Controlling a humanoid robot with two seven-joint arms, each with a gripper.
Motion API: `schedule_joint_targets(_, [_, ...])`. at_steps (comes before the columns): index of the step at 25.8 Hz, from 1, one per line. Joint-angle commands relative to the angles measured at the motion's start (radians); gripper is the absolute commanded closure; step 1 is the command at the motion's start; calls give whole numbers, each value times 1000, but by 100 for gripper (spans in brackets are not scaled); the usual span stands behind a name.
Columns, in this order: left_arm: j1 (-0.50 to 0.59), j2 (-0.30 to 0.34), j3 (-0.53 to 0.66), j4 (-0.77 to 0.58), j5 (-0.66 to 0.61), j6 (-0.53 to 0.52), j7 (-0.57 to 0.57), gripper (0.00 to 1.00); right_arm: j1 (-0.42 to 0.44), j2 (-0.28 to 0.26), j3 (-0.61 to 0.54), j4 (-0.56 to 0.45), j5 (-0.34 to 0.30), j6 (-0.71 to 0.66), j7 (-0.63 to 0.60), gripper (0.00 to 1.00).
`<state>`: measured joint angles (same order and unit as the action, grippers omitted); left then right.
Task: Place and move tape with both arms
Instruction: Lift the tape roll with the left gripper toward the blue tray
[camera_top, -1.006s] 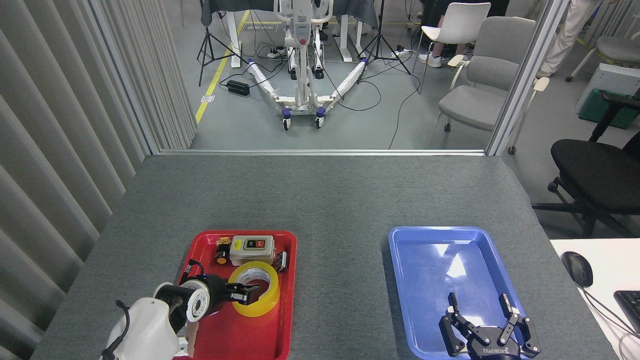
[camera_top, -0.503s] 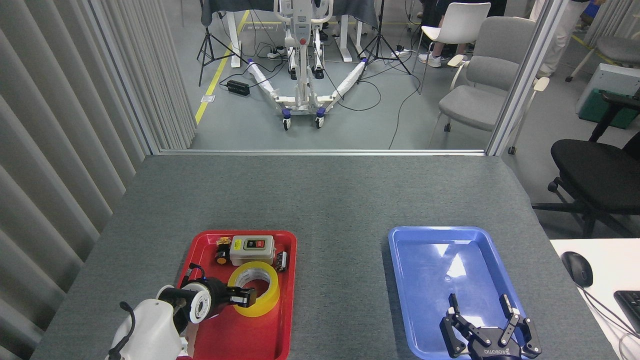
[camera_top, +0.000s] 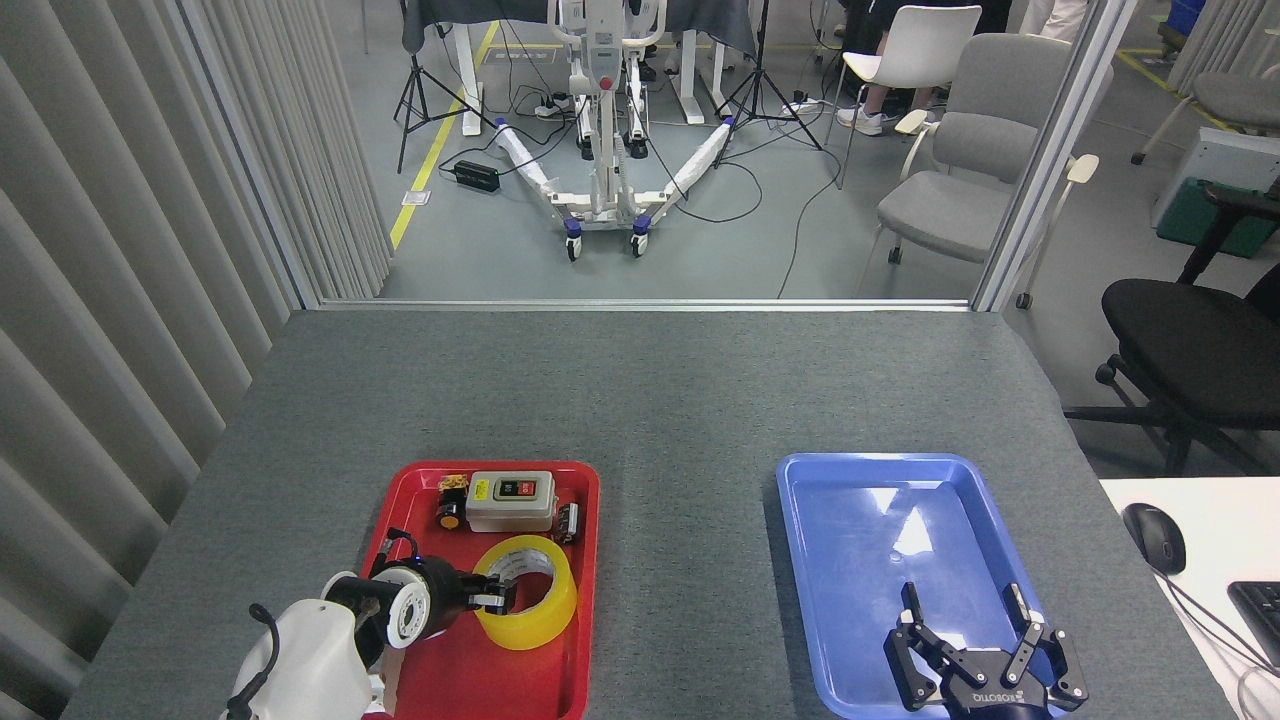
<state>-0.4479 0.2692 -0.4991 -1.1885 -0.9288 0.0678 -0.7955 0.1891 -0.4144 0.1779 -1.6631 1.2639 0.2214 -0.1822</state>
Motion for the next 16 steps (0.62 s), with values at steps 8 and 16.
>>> schedule_joint_targets(8, [-3, 77, 27, -62, 19, -77, 96, 100, 3, -9, 2, -1, -3, -11, -3, 0])
schedule_joint_targets(16, [66, 136, 206, -143, 183, -471, 364, 100, -2, -11, 2, -3, -9, -53, -5, 0])
